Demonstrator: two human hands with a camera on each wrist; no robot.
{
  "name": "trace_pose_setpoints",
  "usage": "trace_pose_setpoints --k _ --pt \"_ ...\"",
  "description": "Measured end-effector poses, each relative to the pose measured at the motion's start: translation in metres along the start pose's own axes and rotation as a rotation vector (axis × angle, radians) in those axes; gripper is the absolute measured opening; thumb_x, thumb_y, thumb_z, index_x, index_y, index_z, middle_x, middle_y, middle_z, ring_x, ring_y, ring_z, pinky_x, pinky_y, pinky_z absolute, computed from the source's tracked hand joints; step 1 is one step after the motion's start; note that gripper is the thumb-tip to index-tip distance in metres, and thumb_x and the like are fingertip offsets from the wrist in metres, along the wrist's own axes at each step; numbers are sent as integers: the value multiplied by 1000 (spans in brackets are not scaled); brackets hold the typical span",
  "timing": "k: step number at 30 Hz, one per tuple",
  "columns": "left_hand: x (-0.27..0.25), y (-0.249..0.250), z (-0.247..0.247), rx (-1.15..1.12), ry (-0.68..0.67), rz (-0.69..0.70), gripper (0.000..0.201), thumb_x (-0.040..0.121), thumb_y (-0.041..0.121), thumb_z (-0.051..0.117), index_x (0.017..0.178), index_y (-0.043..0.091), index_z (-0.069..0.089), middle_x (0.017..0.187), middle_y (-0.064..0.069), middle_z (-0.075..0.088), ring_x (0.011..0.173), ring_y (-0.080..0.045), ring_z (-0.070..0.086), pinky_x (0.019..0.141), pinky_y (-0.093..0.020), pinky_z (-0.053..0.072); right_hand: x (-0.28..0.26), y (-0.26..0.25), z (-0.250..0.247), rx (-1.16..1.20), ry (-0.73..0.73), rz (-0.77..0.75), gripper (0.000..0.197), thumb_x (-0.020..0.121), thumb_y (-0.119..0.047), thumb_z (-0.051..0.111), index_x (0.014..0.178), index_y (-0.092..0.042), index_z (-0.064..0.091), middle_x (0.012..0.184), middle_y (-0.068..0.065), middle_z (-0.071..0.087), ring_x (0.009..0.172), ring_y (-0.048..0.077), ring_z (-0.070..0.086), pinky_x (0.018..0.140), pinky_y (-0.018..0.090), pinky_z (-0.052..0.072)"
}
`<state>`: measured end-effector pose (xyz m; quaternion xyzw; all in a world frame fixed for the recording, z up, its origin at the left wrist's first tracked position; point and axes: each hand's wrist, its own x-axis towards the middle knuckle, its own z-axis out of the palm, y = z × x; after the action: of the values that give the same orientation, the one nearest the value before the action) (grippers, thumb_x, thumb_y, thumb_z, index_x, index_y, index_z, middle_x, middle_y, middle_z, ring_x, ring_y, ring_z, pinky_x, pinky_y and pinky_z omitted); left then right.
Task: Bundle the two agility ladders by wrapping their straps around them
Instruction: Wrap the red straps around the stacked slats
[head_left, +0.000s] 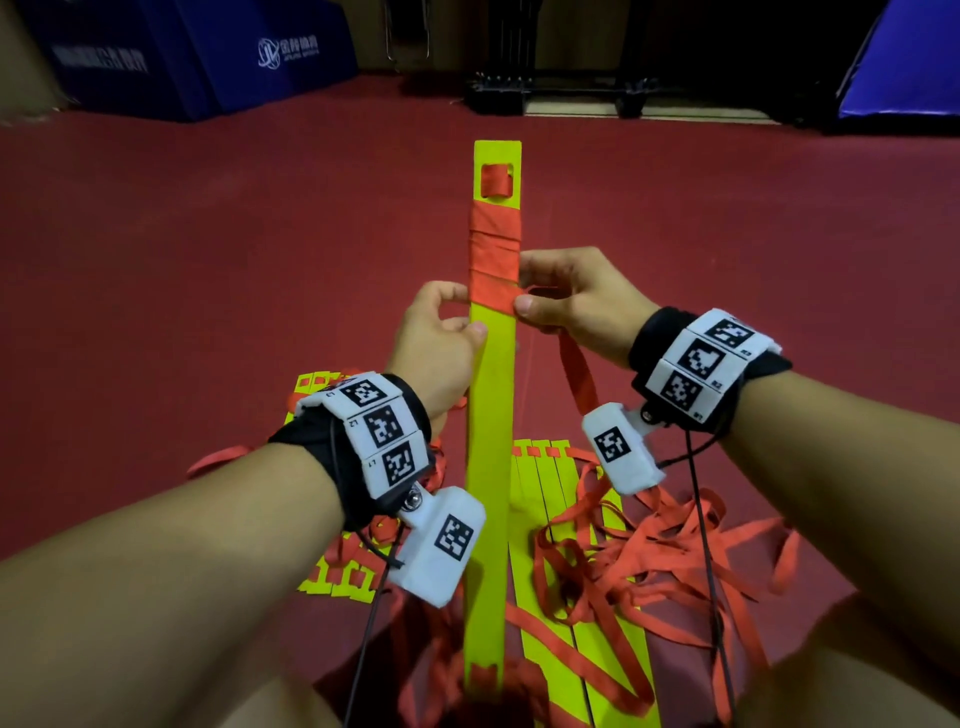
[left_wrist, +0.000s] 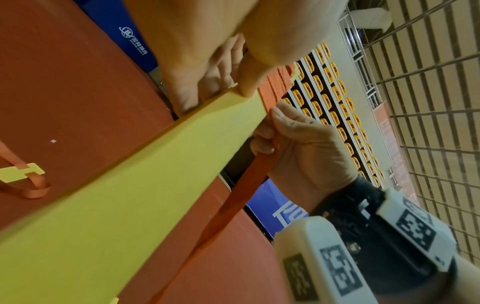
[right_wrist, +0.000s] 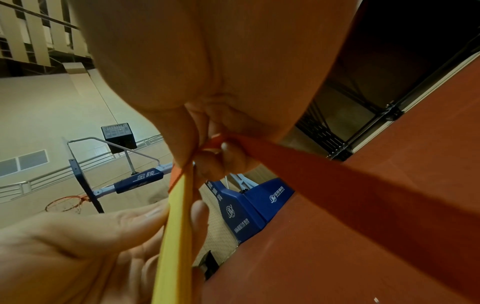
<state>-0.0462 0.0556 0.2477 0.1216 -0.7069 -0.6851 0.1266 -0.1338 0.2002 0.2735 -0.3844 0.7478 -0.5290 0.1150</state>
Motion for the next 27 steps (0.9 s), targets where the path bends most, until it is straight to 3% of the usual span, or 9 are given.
trace_pose_setpoints --k 2,5,8,10,13,15,19,24,27 --pt "-1 1 -1 -12 16 -29 27 101 -1 49 101 26 49 75 -4 75 86 -41 70 69 -61 51 1 -1 0 26 -7 -15 34 92 13 53 113 -10 67 89 -5 67 72 9 53 64 20 40" --pt "-2 7 -1 -58 37 -50 23 100 -4 47 100 19 50 87 -17 72 92 -44 70 77 -70 55 2 -4 2 37 -6 -42 39 91 14 55 119 -12 65 98 0 65 80 17 53 69 27 43" --pt "-3 11 -3 -98 33 -54 20 100 -6 44 101 13 50 80 -14 68 77 -31 68 65 -42 57 3 -4 5 45 26 -67 41 91 12 57 125 -10 63 103 0 65 78 19 53 68 29 44" --pt "-3 13 -4 -95 49 -46 18 101 -6 45 104 11 51 81 -13 68 74 -25 67 61 -36 54 4 -4 6 67 52 -91 42 92 10 59 129 -8 61 105 2 67 75 18 55 65 26 43" --pt "-3 15 -5 -99 66 -32 19 100 -5 49 96 12 56 94 -21 65 86 -31 62 84 -63 55 3 -3 8 94 86 -111 39 92 5 64 130 -6 61 104 3 68 70 5 58 64 20 45" --pt "-4 14 -5 -110 66 -38 20 100 -4 49 94 13 57 93 -19 64 85 -29 58 89 -70 51 3 -3 10 108 108 -107 37 92 1 66 128 -5 62 103 2 68 69 5 59 63 19 46" --pt "-5 13 -4 -164 35 -34 19 102 -2 48 97 12 59 87 -11 68 87 -31 62 81 -51 50 4 -4 11 135 144 -65 31 91 -5 69 120 -14 62 97 -4 66 69 7 61 62 22 48" --pt "-9 13 -1 -189 -47 -51 20 106 10 48 107 15 67 103 -9 74 99 -24 74 73 -41 58 7 -6 15 181 152 -19 23 92 -9 69 114 -8 60 104 15 68 71 7 65 59 20 47" --pt "-10 13 0 -180 -77 -72 24 106 15 49 113 11 71 101 -8 76 99 -27 74 76 -42 56 7 -6 16 211 167 -22 14 91 -2 68 100 -10 60 76 -6 68 59 3 62 54 17 45"
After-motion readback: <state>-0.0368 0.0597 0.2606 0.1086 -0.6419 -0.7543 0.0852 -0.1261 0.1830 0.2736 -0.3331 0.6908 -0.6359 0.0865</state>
